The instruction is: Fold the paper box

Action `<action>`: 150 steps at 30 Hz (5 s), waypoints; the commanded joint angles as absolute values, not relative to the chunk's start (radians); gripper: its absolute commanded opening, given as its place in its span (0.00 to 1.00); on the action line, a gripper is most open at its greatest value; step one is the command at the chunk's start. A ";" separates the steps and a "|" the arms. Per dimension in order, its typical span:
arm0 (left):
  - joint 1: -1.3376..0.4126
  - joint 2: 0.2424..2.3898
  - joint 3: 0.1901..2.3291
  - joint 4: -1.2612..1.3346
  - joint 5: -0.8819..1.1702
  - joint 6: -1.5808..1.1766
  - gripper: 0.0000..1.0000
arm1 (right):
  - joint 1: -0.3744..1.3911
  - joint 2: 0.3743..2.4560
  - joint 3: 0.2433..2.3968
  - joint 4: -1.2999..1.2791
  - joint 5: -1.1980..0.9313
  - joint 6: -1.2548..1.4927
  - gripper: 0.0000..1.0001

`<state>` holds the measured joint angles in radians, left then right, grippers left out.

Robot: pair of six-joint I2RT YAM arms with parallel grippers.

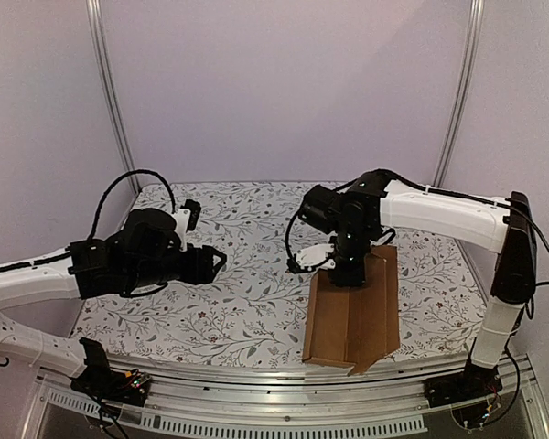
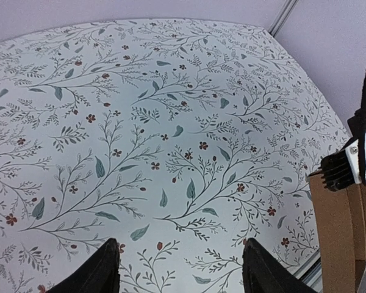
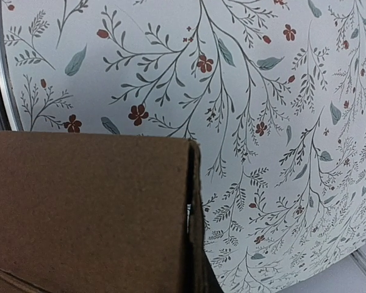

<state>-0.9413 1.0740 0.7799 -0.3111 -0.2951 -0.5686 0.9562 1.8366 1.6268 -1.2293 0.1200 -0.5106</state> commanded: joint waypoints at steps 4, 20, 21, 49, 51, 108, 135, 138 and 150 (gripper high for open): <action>-0.931 1.043 0.736 -0.301 -0.265 -0.572 0.67 | 0.929 2.018 1.757 -1.421 0.228 -0.545 0.00; -0.931 1.035 0.719 -0.288 -0.267 -0.575 0.67 | 0.925 2.216 1.877 -1.411 0.251 -0.618 0.26; -0.931 1.037 0.721 -0.287 -0.267 -0.575 0.67 | 0.926 2.217 1.883 -1.410 0.254 -0.618 0.28; -0.930 1.201 0.766 -0.151 -0.149 -0.488 0.70 | 0.926 1.632 1.732 -1.221 0.311 -0.240 0.53; -0.930 1.243 0.782 -0.126 -0.127 -0.479 0.70 | 0.926 1.566 1.682 -1.212 0.294 -0.190 0.54; -0.890 2.254 1.510 -0.037 0.390 -0.544 0.00 | 1.358 1.048 0.276 0.017 -0.033 1.068 0.00; -0.890 2.073 1.238 0.070 0.356 -0.565 0.00 | 1.275 1.198 0.379 0.025 0.077 1.048 0.00; -0.890 2.040 1.205 0.069 0.331 -0.564 0.00 | 1.241 1.196 0.385 0.020 0.098 1.024 0.00; -0.890 1.865 1.036 0.027 0.246 -0.574 0.00 | 1.037 1.266 0.462 0.002 0.214 0.910 0.00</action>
